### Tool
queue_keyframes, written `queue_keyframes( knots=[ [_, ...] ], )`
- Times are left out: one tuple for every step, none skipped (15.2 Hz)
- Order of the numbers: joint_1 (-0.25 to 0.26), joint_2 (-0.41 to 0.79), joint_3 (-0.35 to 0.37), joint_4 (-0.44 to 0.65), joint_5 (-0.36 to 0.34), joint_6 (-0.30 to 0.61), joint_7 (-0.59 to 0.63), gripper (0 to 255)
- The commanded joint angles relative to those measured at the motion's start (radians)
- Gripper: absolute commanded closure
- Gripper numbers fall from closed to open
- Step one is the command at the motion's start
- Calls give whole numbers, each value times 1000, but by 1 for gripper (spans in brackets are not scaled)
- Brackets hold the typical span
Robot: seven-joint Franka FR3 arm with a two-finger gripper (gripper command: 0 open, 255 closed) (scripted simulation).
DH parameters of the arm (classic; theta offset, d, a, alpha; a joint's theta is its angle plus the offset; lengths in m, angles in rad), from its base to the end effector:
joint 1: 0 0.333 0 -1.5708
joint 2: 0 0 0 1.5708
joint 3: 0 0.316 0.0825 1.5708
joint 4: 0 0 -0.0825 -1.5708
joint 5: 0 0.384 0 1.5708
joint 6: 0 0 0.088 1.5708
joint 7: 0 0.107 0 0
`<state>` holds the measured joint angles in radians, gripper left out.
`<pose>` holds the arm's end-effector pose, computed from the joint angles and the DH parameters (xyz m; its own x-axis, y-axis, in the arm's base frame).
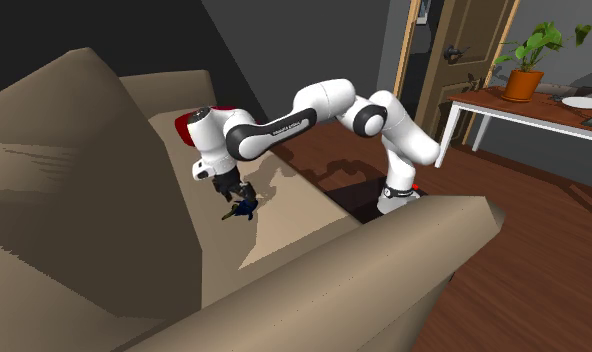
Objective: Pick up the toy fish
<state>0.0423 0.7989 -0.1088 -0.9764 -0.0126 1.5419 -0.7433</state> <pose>0.7371 -0.0230 0.3748 0.7370 0.6361 -0.2286 0.6352 -0.7674 -0.0877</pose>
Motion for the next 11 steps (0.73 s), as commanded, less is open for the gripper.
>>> queue_keyframes(
  knots=[
    [0, 11, 1, -6, 0, 17, -1, 0],
    [1, 12, 1, -18, 0, 30, 0, 0],
    [1, 13, 1, -30, 0, 43, 1, 0],
    [1, 14, 1, -41, 0, 55, 1, 0],
    [2, 15, 1, -48, 0, 62, 2, 0],
    [2, 15, 1, -47, 0, 62, 2, 0],
    [1, 15, 1, -46, 0, 61, 1, 255],
    [0, 15, 1, -45, 0, 60, 1, 255],
    [0, 15, 1, -46, 0, 61, 0, 255],
    [0, 15, 1, -46, 0, 61, 0, 255],
    [1, 14, 1, -47, 0, 61, 1, 255]
  ],
)
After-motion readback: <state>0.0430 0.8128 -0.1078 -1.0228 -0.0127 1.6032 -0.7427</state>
